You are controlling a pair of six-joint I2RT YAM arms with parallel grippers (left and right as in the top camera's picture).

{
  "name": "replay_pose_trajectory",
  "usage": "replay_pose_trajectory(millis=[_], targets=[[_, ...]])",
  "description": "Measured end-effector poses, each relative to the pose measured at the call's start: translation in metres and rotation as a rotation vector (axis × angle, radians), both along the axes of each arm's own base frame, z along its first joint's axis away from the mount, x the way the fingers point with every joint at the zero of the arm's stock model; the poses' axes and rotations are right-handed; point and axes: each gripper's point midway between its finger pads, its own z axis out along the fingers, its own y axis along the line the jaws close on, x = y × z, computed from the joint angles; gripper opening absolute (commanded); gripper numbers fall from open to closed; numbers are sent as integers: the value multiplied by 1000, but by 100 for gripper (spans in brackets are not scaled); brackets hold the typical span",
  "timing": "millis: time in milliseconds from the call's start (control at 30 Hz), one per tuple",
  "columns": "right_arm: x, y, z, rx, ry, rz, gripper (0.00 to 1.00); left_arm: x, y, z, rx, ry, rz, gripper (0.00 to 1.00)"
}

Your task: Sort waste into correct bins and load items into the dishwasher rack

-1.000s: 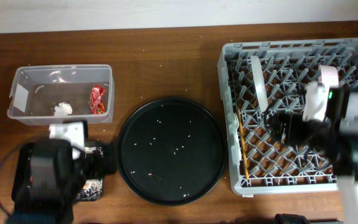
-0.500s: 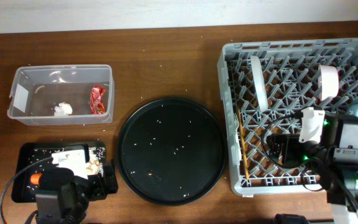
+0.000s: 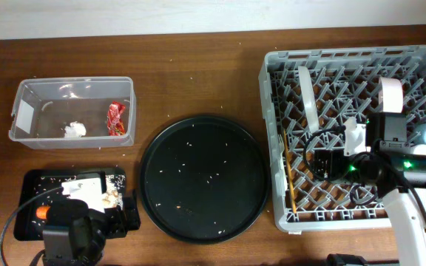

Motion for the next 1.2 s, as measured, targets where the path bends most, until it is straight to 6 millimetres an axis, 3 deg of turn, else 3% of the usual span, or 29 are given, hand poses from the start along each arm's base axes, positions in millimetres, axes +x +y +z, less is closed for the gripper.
replay_pose_trajectory(millis=[167, 433, 567, 767, 933, 1200], targets=[[-6, 1, 20, -11, -96, 0, 98, -2, 0, -2, 1, 13, 0, 99], [-37, 0, 117, -122, -595, 16, 98, -3, 0, -3, 1, 16, 0, 99], [-51, 8, 148, -167, -851, 71, 98, -3, 0, -3, 1, 17, 0, 99], [-50, 20, 141, -168, -1114, 119, 98, -3, 0, -4, 0, 19, -2, 99], [-33, 29, 117, -151, -1272, 151, 98, -3, 0, -4, 0, 20, -3, 99], [-12, 29, 102, -169, -1486, 137, 98, -3, 0, -4, 0, 21, -3, 99]])
